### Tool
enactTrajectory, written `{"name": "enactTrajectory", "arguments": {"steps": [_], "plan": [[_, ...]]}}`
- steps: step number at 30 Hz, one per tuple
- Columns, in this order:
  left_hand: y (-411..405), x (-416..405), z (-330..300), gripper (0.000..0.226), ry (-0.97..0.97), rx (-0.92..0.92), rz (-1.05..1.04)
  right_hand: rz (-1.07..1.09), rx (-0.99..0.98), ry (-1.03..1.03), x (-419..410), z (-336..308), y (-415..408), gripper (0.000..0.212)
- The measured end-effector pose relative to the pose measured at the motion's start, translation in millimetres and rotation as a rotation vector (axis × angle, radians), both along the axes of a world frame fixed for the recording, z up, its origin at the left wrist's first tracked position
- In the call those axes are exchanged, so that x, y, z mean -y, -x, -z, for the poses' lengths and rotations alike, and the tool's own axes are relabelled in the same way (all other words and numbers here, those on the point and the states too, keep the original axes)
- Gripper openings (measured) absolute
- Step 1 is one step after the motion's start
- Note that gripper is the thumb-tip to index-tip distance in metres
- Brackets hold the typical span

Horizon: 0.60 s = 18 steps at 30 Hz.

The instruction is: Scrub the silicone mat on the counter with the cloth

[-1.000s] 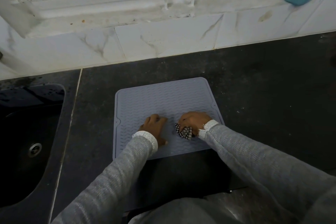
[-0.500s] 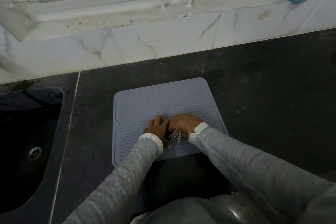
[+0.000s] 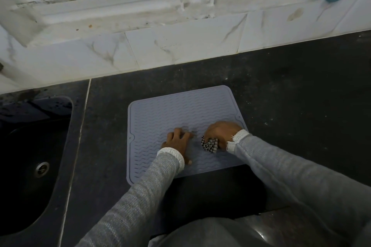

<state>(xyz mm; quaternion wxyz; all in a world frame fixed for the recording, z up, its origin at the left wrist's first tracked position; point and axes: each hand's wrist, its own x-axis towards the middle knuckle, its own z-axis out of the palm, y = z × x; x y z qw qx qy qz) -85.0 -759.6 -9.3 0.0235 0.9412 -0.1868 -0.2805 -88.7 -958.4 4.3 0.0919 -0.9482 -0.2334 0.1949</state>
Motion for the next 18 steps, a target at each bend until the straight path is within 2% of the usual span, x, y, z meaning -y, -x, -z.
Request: {"name": "enactTrajectory", "arguments": {"steps": [3,6,9,13,18], "plan": [[1,4,0,0.091,-0.031,0.006,-0.013,-0.062,0.084,-0.049,-28,0,6,0.031],[2,5,1,0.093,-0.035,0.018,-0.023,-0.048,0.018,-0.083,-42,9,8,0.031],[3,2,2,0.089,0.008,0.014,-0.024,-0.028,-0.005,-0.117,-23,10,9,0.034],[3,0,0,0.086,0.036,0.003,-0.03,-0.065,-0.044,-0.035,14,6,6,0.039],[2,4,-1,0.088,0.014,-0.006,-0.039,0.011,-0.06,-0.063,-1,-1,0,0.031]]}}
